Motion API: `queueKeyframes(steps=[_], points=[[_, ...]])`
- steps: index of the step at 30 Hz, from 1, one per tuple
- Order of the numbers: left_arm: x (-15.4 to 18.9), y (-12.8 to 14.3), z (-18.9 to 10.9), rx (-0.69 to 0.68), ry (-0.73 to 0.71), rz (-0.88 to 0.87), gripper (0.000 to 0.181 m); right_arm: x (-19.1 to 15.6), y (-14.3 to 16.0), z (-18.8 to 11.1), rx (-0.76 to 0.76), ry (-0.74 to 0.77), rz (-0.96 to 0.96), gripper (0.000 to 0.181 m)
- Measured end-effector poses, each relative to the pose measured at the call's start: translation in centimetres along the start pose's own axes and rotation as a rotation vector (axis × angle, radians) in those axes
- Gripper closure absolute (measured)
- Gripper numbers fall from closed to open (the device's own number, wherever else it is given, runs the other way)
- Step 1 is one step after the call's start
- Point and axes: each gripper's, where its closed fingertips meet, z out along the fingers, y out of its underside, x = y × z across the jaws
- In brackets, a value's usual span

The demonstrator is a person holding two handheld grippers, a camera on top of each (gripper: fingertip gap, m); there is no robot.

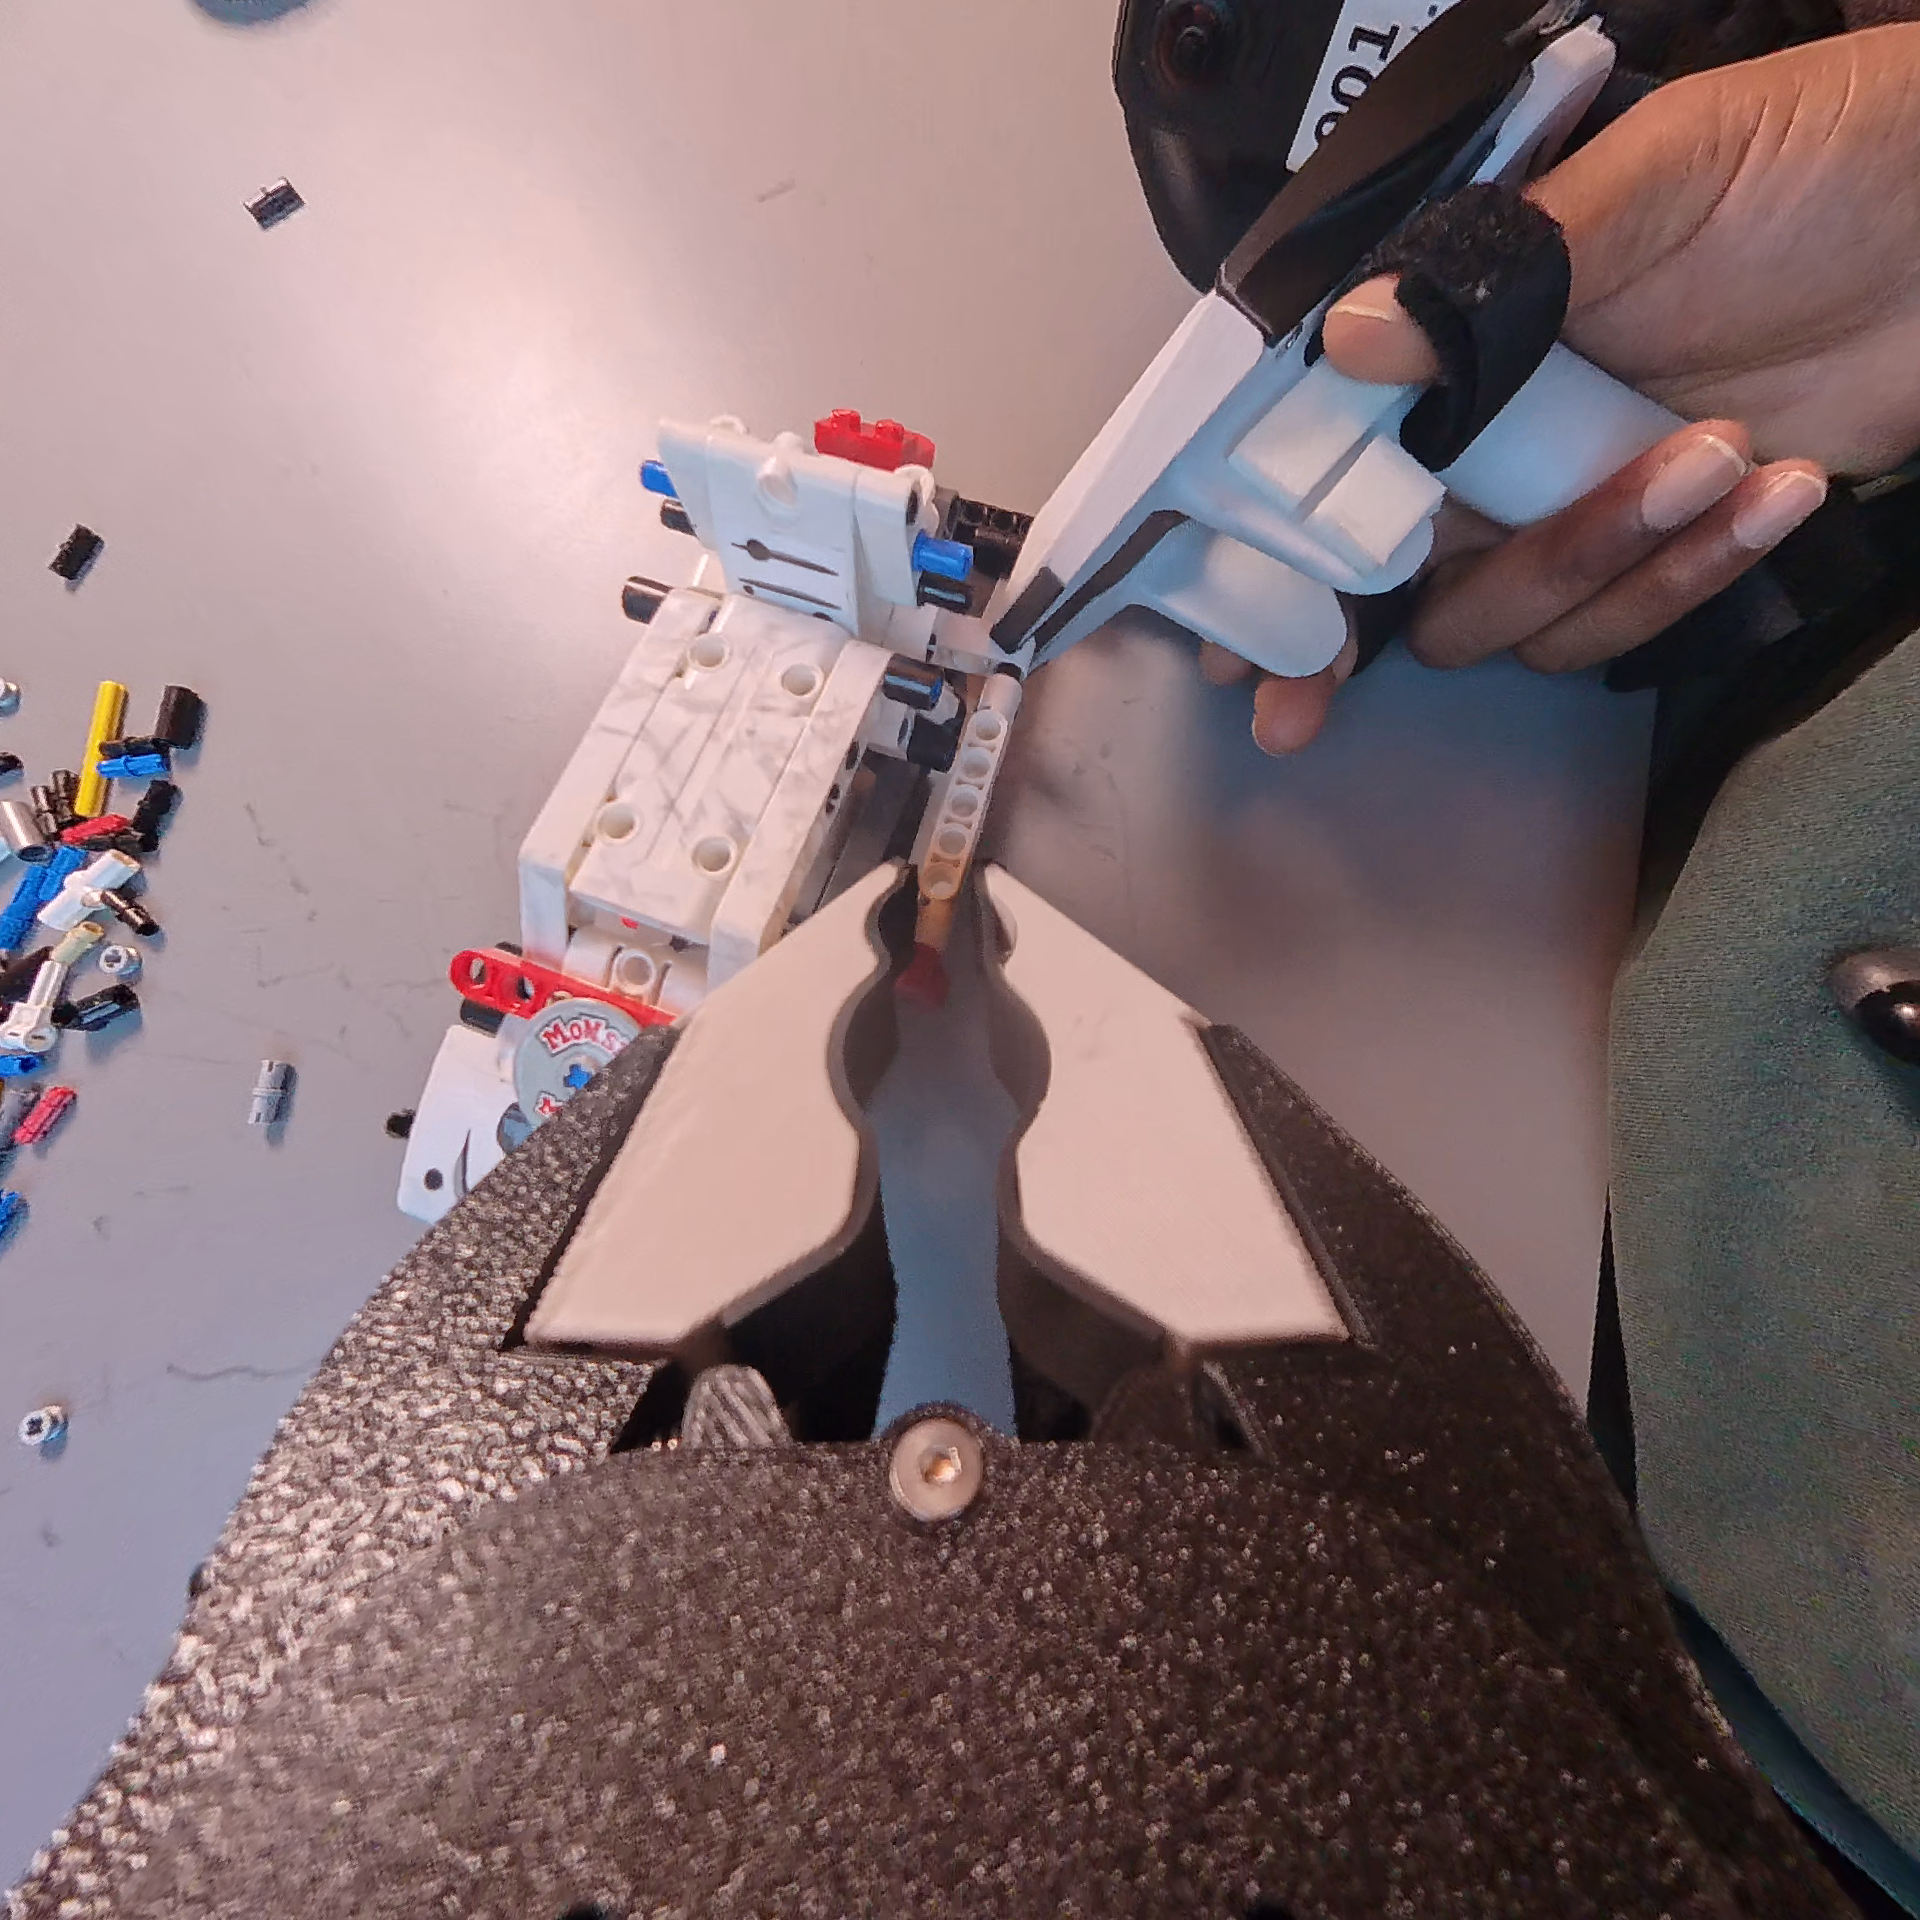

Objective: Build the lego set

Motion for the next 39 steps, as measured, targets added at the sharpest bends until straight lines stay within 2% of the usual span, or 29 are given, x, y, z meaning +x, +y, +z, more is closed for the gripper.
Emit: queueKeyframes(steps=[2,5,8,10,12,14,15,16,18,19,21,24,27,29,31,34,37,39], points=[[0.2,-0.1,-0.3,0.004,0.002,-0.001,0.166,-0.1,0.2,0.0,-0.013,0.002,-0.004,0.169],[0.4,-0.5,-1.5,0.015,-0.016,-0.004,0.15,-0.5,0.3,-0.3,-0.034,0.02,-0.018,0.144],[0.5,-1.8,-4.7,0.082,-0.029,-0.025,0.15,-0.4,0.8,-1.5,-0.078,0.082,-0.068,0.137],[-1.6,-2.9,-7.8,0.162,-0.073,-0.074,0.151,-0.9,1.2,-2.9,-0.097,0.109,-0.137,0.139],[-5.2,-2.7,-9.9,0.215,-0.115,-0.135,0.149,-1.7,1.3,-4.1,-0.136,0.156,-0.298,0.142],[-8.2,-1.1,-9.8,0.221,-0.012,-0.259,0.13,-2.1,0.7,-4.8,-0.201,0.231,-0.526,0.146],[-8.5,-0.4,-9.3,0.226,0.124,-0.353,0.119,-1.8,0.1,-5.0,-0.246,0.285,-0.641,0.146],[-8.3,-0.3,-8.7,0.245,0.266,-0.431,0.113,-1.2,-0.1,-5.0,-0.305,0.33,-0.737,0.146],[-7.3,0.1,-7.1,0.246,0.435,-0.459,0.103,-0.6,0.1,-4.5,-0.406,0.368,-0.838,0.142],[-6.4,0.8,-6.1,0.198,0.482,-0.456,0.094,-0.3,0.6,-3.9,-0.446,0.372,-0.867,0.139],[-5.1,1.2,-4.9,0.159,0.511,-0.435,0.089,0.5,1.3,-2.8,-0.489,0.401,-0.939,0.135],[-3.6,1.2,-4.7,0.133,0.48,-0.414,0.097,1.4,1.3,-1.6,-0.505,0.436,-0.997,0.134],[-1.0,1.2,-5.0,0.093,0.438,-0.377,0.095,1.5,0.1,-1.5,-0.508,0.444,-1.012,0.139],[1.6,0.5,-5.6,0.111,0.467,-0.36,0.097,1.6,-0.8,-1.9,-0.537,0.452,-1.03,0.141],[3.6,0.1,-5.7,0.123,0.482,-0.355,0.091,1.6,-2.0,-2.2,-0.569,0.449,-1.057,0.143],[6.1,-1.2,-6.8,0.217,0.61,-0.368,0.091,1.1,-3.8,-2.2,-0.593,0.413,-1.105,0.147],[3.5,-1.4,-8.1,0.354,0.63,-0.491,0.105,-0.4,-4.6,-2.3,-0.628,0.332,-1.104,0.147],[0.5,-0.7,-7.3,0.384,0.596,-0.653,0.12,-1.7,-5.2,-2.2,-0.647,0.274,-1.138,0.148]])
